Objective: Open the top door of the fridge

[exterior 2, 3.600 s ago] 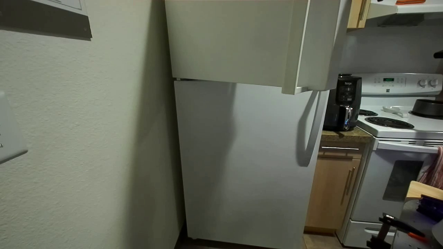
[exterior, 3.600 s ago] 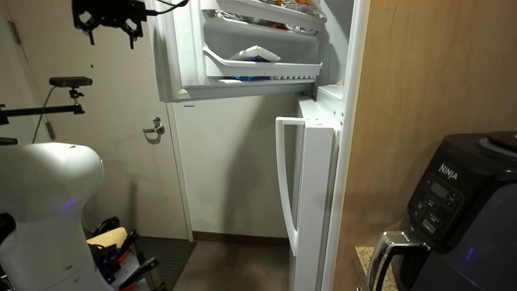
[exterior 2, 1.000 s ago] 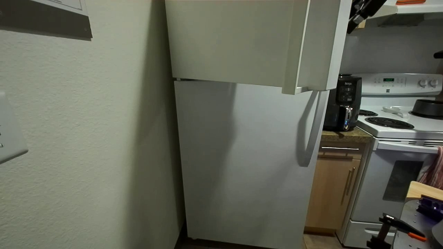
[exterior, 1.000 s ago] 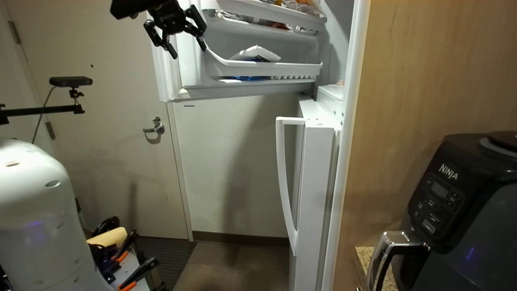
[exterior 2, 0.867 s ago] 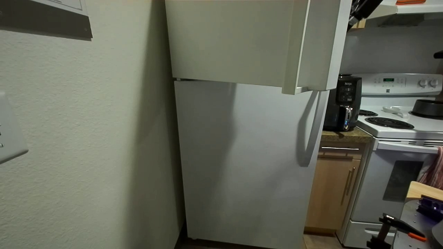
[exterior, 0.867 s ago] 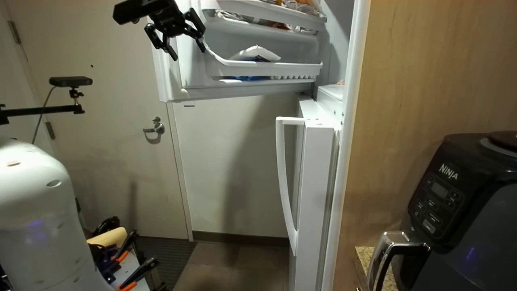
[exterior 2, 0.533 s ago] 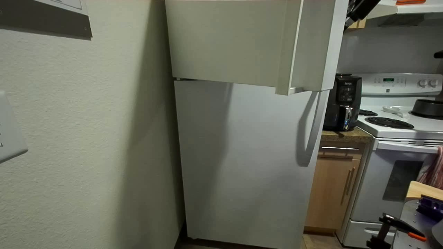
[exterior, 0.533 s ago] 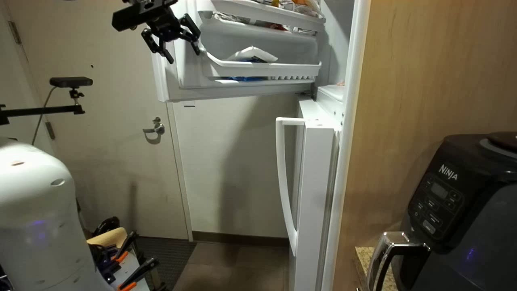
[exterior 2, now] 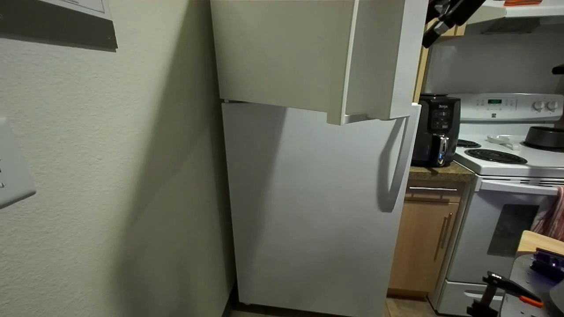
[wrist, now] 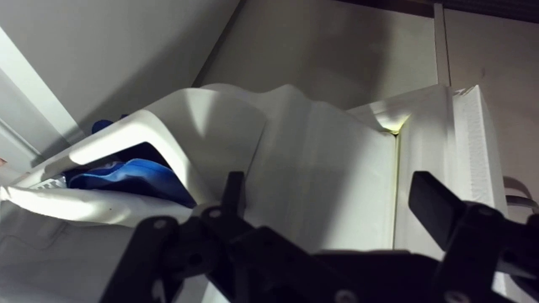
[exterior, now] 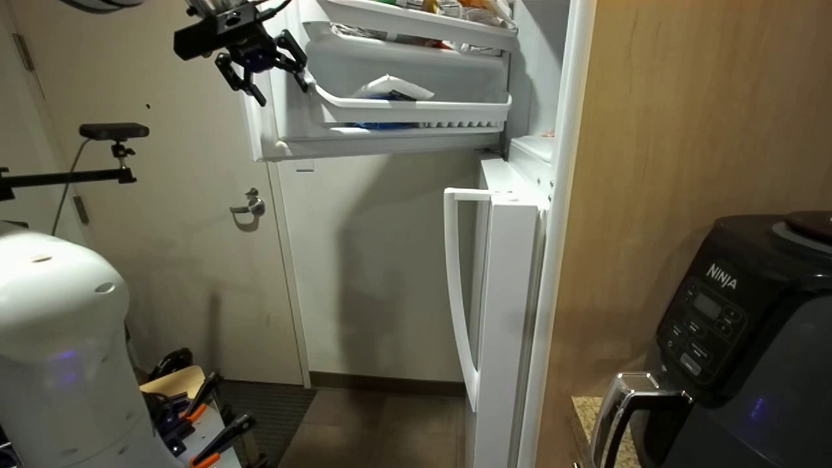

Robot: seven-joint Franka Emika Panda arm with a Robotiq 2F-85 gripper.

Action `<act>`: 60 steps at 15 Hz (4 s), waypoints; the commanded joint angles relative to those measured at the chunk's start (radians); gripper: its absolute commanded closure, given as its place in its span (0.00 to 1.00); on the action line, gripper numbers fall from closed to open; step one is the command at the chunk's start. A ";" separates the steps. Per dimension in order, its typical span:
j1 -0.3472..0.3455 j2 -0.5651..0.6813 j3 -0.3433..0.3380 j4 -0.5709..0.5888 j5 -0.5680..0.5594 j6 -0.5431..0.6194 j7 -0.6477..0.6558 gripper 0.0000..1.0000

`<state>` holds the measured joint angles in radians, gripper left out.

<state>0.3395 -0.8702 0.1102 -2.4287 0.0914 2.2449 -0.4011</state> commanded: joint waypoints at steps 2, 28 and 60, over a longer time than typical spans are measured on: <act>0.040 0.055 0.020 0.006 0.004 0.087 0.033 0.00; 0.119 0.358 0.134 0.234 -0.016 0.224 0.050 0.00; 0.125 0.473 0.177 0.378 -0.004 0.240 0.040 0.00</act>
<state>0.4628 -0.3999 0.2879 -2.0549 0.0914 2.4875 -0.3648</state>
